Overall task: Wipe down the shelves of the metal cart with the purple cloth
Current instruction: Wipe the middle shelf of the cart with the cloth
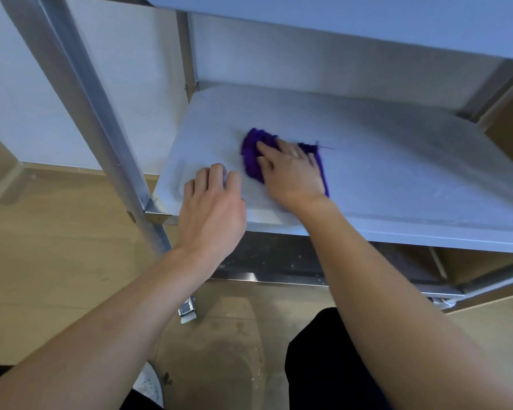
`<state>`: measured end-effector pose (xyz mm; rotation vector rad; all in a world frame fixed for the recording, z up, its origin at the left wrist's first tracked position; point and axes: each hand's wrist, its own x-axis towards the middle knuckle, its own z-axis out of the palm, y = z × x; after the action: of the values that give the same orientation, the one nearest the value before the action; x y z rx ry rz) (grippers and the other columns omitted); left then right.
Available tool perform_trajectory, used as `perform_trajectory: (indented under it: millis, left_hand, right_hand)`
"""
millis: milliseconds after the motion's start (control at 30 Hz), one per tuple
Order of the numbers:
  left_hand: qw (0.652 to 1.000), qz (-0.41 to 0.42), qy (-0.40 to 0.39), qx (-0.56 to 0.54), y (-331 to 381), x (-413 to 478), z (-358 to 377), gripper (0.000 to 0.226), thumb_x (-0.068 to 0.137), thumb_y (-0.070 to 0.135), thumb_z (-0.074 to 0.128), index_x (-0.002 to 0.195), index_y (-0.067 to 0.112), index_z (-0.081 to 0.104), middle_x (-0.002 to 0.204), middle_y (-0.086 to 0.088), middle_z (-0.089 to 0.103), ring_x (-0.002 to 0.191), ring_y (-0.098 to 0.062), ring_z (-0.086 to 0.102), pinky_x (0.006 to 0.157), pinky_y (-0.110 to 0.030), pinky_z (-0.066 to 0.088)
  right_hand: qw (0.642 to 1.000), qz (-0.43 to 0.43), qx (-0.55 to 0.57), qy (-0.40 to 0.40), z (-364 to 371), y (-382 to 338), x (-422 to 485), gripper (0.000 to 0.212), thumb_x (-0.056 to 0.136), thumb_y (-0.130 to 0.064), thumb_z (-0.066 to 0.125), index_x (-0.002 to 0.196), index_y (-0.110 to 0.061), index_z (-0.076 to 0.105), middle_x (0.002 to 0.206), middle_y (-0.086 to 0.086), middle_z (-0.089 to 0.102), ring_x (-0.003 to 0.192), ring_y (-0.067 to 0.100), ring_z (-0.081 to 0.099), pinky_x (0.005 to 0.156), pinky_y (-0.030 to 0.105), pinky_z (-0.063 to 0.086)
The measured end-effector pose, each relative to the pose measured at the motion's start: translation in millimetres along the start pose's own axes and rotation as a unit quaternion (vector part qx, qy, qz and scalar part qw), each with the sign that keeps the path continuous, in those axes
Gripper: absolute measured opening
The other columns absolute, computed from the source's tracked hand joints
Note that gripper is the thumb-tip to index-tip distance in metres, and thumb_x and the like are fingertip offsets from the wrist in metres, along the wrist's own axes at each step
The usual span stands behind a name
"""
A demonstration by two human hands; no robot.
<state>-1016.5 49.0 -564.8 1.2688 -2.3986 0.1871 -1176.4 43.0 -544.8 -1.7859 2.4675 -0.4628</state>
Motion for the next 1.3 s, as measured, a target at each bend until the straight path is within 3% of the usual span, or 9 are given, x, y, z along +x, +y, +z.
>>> perform_trajectory:
  millis: [167, 367, 467, 600, 867, 1000, 1133, 1300]
  left_hand:
    - [1.000, 0.015, -0.002, -0.009, -3, -2, -3, 0.029, 0.086, 0.016, 0.034, 0.098, 0.004, 0.057, 0.105, -0.014, 0.055, 0.091, -0.034, 0.052, 0.074, -0.043, 0.043]
    - [0.998, 0.011, -0.027, -0.063, -15, 5, -9, 0.020, 0.093, 0.018, 0.046, 0.102, 0.008, 0.061, 0.109, -0.009, 0.055, 0.095, -0.031, 0.053, 0.081, -0.044, 0.047]
    - [0.996, -0.008, -0.009, -0.088, -22, 13, -7, 0.025, 0.093, 0.019, 0.046, 0.107, 0.008, 0.064, 0.110, -0.008, 0.059, 0.097, -0.032, 0.055, 0.086, -0.045, 0.047]
    - [0.994, -0.064, -0.003, -0.088, -16, 21, 0, 0.026, 0.093, 0.016, 0.048, 0.107, 0.003, 0.066, 0.106, -0.011, 0.058, 0.097, -0.032, 0.054, 0.086, -0.043, 0.045]
    - [0.994, -0.072, 0.025, -0.081, -13, 22, 8, 0.025, 0.089, 0.012, 0.049, 0.100, 0.002, 0.068, 0.101, -0.011, 0.057, 0.089, -0.029, 0.055, 0.083, -0.041, 0.046]
    - [0.995, -0.059, 0.025, -0.080, -13, 21, 7, 0.039, 0.089, 0.019, 0.035, 0.100, 0.004, 0.068, 0.100, -0.009, 0.057, 0.090, -0.026, 0.056, 0.081, -0.039, 0.046]
    - [0.995, -0.060, 0.019, -0.081, -14, 20, 8, 0.034, 0.089, 0.019, 0.037, 0.100, 0.007, 0.068, 0.102, -0.007, 0.057, 0.092, -0.025, 0.055, 0.083, -0.037, 0.044]
    - [0.994, -0.072, 0.022, -0.083, -15, 20, 9, 0.030, 0.087, 0.017, 0.037, 0.093, 0.007, 0.065, 0.099, -0.007, 0.056, 0.089, -0.027, 0.054, 0.081, -0.038, 0.045]
  right_hand:
    - [0.998, -0.041, 0.042, -0.008, 2, 6, 6, 0.042, 0.102, -0.041, 0.033, 0.142, -0.036, 0.041, 0.149, 0.001, 0.039, 0.136, 0.026, 0.036, 0.115, 0.045, 0.026]
    - [0.999, 0.043, 0.024, 0.011, -13, 52, 12, 0.043, 0.102, -0.039, 0.030, 0.143, -0.032, 0.041, 0.150, 0.005, 0.038, 0.138, 0.031, 0.033, 0.115, 0.048, 0.025]
    - [1.000, -0.015, 0.021, -0.004, -8, 32, 4, 0.042, 0.102, -0.040, 0.030, 0.142, -0.036, 0.040, 0.153, 0.001, 0.034, 0.141, 0.026, 0.029, 0.118, 0.049, 0.016]
    - [0.996, -0.080, 0.036, 0.001, 8, 2, 12, 0.040, 0.102, -0.039, 0.033, 0.140, -0.035, 0.044, 0.147, -0.004, 0.042, 0.136, 0.022, 0.036, 0.116, 0.049, 0.021]
    - [0.993, -0.106, 0.048, -0.030, 25, -23, 89, 0.041, 0.102, -0.036, 0.031, 0.139, -0.031, 0.046, 0.145, -0.002, 0.045, 0.131, 0.024, 0.042, 0.112, 0.047, 0.029]
    - [0.992, -0.100, 0.064, -0.040, 29, -36, 131, 0.040, 0.102, -0.036, 0.031, 0.138, -0.034, 0.048, 0.139, -0.003, 0.052, 0.123, 0.024, 0.050, 0.107, 0.045, 0.034]
    - [0.993, -0.082, 0.068, -0.045, 35, -44, 171, 0.039, 0.101, -0.035, 0.030, 0.135, -0.037, 0.050, 0.128, -0.002, 0.060, 0.114, 0.024, 0.056, 0.103, 0.044, 0.039]
    - [0.995, -0.067, 0.065, -0.042, 41, -53, 209, 0.041, 0.102, -0.036, 0.028, 0.137, -0.036, 0.048, 0.132, -0.001, 0.059, 0.116, 0.026, 0.055, 0.103, 0.044, 0.039]
